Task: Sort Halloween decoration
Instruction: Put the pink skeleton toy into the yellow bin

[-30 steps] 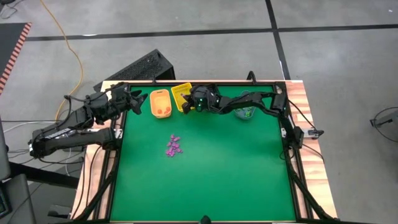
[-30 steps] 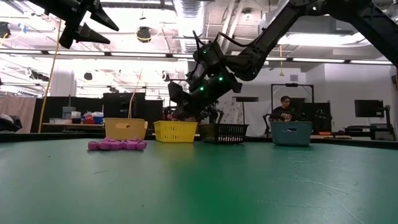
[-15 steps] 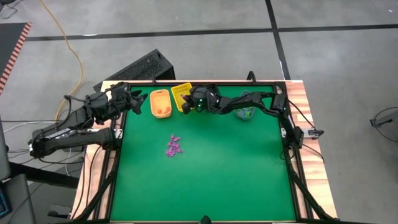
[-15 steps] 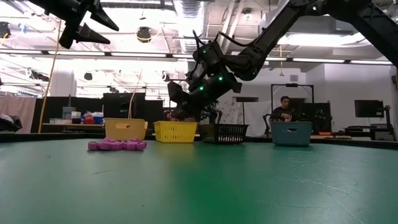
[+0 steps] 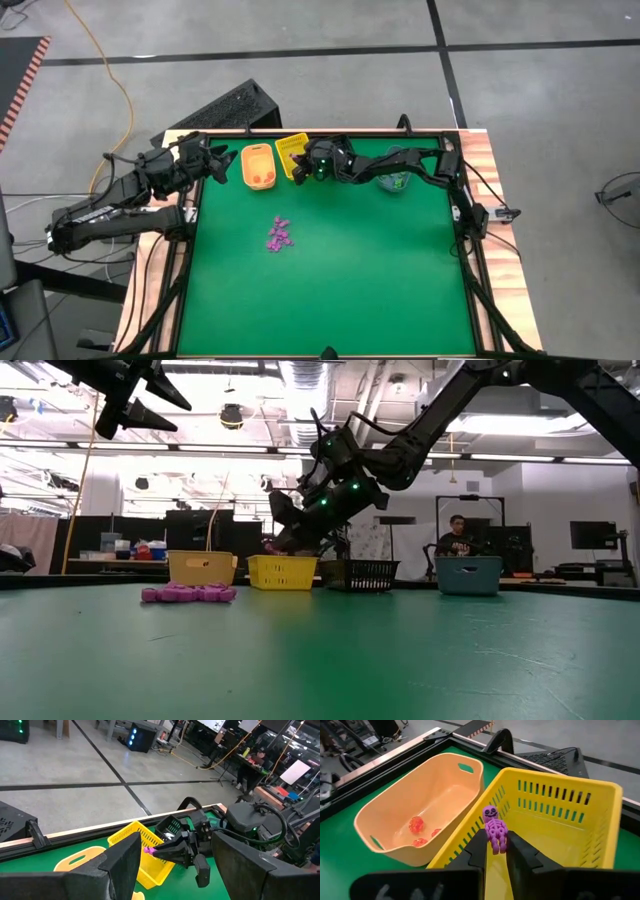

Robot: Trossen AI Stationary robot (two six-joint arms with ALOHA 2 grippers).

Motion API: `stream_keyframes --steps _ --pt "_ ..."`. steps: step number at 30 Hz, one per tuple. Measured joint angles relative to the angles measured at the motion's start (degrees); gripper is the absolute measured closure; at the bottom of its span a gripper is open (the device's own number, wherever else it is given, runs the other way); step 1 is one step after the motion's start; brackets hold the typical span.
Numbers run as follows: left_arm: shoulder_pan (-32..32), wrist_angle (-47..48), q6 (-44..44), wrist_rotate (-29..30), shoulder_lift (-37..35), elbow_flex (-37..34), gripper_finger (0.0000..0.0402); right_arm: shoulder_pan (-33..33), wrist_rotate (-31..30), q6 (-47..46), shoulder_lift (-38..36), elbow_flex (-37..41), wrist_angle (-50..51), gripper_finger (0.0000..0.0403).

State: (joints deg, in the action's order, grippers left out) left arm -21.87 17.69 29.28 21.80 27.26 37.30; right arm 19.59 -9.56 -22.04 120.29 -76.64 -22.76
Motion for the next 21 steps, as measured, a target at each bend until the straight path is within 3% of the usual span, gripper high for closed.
stream_keyframes --steps 6,13,21 --pt "0.00 0.00 0.08 0.00 -0.02 0.00 0.0170 -0.02 1.97 3.19 -0.59 -3.88 8.12 0.0341" --pt "0.02 0.03 -0.15 0.00 0.00 0.00 0.0170 0.00 1.93 19.77 -1.22 -16.01 30.87 0.0341" --pt "0.00 0.10 -0.61 0.01 0.00 0.00 0.0170 1.28 2.43 23.80 -1.22 -17.92 34.79 0.0333"
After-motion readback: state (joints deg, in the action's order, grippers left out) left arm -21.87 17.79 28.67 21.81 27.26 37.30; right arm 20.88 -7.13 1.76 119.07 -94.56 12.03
